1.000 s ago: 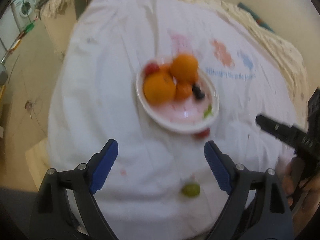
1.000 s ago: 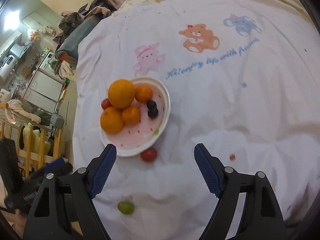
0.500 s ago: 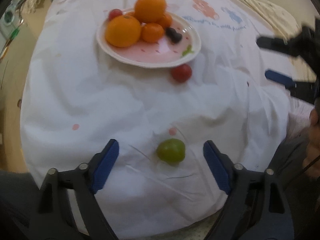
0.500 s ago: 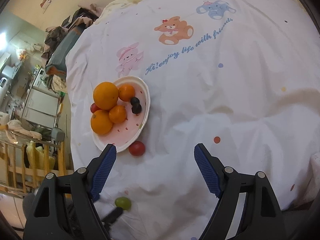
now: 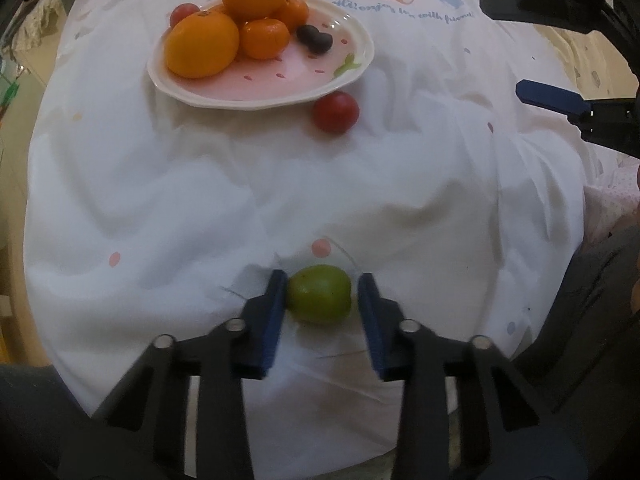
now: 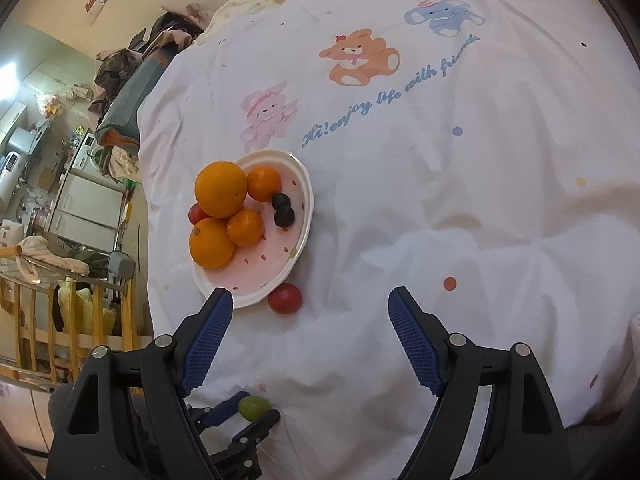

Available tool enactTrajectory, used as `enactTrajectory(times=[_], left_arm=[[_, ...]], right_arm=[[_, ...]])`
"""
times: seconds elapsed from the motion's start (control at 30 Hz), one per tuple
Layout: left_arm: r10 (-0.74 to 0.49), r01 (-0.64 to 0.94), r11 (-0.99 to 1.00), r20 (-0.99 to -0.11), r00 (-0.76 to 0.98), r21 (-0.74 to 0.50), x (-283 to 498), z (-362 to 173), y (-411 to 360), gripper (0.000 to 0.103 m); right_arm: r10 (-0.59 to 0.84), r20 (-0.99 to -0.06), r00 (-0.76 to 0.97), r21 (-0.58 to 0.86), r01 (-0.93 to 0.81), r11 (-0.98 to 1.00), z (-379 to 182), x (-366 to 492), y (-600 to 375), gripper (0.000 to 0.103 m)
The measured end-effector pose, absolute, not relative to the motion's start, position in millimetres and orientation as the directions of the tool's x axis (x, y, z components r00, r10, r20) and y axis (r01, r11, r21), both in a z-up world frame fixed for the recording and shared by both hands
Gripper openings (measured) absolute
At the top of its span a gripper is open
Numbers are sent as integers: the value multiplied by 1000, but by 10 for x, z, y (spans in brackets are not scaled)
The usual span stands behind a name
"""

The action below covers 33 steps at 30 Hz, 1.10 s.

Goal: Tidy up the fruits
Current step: 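Grasp the green lime with the left tool while the right tool grasps the red tomato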

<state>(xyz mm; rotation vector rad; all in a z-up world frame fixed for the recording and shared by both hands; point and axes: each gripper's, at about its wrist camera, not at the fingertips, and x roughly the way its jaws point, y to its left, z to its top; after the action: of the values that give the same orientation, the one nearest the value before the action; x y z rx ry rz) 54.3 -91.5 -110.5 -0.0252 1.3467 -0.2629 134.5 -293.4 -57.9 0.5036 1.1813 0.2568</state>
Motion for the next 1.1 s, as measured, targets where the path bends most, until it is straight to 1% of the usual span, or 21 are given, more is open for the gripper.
enactTrajectory(times=[0.03, 0.2, 0.33, 0.5, 0.6, 0.67, 0.77, 0.87, 1.1], left_arm=[[-203, 172, 970, -959, 199, -170, 546, -1103, -905, 27], [-226, 149, 968, -954, 195, -199, 572, -1035, -837, 27], [-217, 111, 975, -945, 244, -195, 630, -863, -696, 27], [-168, -3, 984, -937, 305, -178, 736, -690, -371, 27], [-130, -78, 983, -937, 325, -163, 761, -639, -157, 27], [-126, -118, 978, -939, 320, -171, 798, -652, -71, 27], [-119, -161, 971, -938, 324, -179, 863, -658, 31, 27], [-133, -176, 965, -939, 316, -195, 896, -668, 51, 27], [-159, -174, 959, -933, 322, -223, 899, -607, 64, 27]], right_arm=[[447, -816, 367, 502, 66, 862, -581, 1347, -2924, 83], [434, -824, 364, 484, 55, 873, -586, 1347, -2882, 83], [431, -830, 354, 484, 71, 872, -634, 1353, -2904, 83], [421, -847, 326, 463, 59, 885, -712, 1372, -2829, 83], [398, -868, 297, 420, 13, 907, -770, 1392, -2683, 83], [368, -888, 276, 373, -37, 927, -807, 1410, -2553, 83], [308, -920, 240, 274, -167, 947, -855, 1464, -2312, 83], [263, -940, 220, 205, -255, 945, -933, 1516, -2162, 83], [211, -962, 175, 138, -354, 925, -1192, 1604, -1884, 83]])
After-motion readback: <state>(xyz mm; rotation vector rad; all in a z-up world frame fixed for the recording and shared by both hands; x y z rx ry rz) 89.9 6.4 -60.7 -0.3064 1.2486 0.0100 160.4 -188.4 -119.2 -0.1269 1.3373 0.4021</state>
